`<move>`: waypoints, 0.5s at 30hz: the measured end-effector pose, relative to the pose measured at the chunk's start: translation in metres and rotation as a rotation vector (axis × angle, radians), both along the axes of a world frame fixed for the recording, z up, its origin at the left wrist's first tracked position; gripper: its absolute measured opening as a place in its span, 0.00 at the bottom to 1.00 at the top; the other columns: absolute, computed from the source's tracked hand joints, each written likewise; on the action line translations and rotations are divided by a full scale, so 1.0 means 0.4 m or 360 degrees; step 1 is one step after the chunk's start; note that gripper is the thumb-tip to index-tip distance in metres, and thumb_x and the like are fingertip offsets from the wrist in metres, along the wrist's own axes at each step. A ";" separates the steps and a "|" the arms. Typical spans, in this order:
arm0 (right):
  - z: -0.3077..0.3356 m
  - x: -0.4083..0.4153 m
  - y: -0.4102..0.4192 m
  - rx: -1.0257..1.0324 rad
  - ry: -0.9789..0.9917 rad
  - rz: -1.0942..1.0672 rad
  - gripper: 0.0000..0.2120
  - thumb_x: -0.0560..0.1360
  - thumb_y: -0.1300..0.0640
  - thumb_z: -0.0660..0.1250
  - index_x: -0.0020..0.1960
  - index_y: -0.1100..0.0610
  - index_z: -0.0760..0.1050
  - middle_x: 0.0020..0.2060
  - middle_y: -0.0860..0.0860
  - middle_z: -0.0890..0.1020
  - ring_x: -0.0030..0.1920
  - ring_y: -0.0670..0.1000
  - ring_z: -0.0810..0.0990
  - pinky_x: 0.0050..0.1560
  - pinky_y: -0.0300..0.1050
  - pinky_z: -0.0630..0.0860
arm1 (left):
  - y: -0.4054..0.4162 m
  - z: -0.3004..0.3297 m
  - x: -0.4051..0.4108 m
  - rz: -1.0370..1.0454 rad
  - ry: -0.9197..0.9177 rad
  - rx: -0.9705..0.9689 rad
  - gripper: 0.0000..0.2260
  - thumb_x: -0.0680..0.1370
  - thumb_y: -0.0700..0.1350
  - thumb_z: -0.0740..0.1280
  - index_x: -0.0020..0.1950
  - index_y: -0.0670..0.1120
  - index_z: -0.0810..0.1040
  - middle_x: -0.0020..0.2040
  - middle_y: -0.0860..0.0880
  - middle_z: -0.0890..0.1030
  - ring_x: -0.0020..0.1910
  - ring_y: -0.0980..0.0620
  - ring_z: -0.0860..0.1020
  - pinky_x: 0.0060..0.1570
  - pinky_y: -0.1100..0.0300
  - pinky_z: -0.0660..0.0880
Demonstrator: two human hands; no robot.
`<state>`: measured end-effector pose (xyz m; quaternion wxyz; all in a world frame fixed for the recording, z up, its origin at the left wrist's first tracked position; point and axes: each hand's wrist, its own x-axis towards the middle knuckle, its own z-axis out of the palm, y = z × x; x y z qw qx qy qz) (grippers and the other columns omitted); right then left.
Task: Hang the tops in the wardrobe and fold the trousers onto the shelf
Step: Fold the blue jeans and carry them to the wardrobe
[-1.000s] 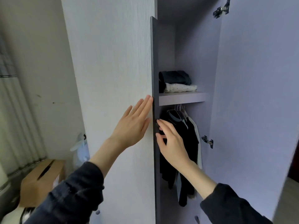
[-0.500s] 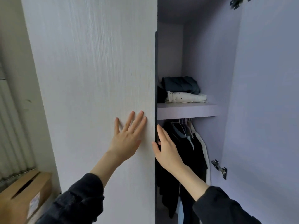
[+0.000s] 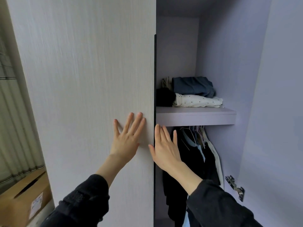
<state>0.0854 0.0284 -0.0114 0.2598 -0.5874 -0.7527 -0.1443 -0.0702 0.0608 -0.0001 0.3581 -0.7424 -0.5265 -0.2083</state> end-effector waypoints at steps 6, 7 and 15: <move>0.004 0.001 0.019 -0.0121 -0.0060 -0.0027 0.37 0.81 0.50 0.53 0.74 0.62 0.31 0.77 0.56 0.44 0.77 0.53 0.43 0.74 0.57 0.41 | 0.008 0.002 0.003 0.0000 0.0012 -0.0020 0.50 0.61 0.42 0.79 0.75 0.44 0.53 0.76 0.46 0.53 0.74 0.43 0.52 0.62 0.28 0.57; 0.002 0.000 0.019 -0.0130 -0.0019 -0.0016 0.37 0.81 0.50 0.54 0.74 0.61 0.31 0.77 0.55 0.45 0.77 0.53 0.44 0.74 0.57 0.42 | 0.010 0.001 0.000 0.0008 0.0007 -0.0038 0.49 0.61 0.42 0.79 0.75 0.44 0.54 0.76 0.46 0.53 0.74 0.42 0.53 0.62 0.28 0.57; 0.006 0.036 -0.052 -0.0234 0.0090 -0.0021 0.31 0.82 0.49 0.52 0.77 0.57 0.39 0.77 0.53 0.46 0.77 0.52 0.47 0.75 0.54 0.49 | -0.072 0.021 0.011 -0.0083 -0.0090 -0.0616 0.33 0.82 0.47 0.57 0.76 0.48 0.36 0.75 0.50 0.30 0.75 0.47 0.34 0.74 0.44 0.43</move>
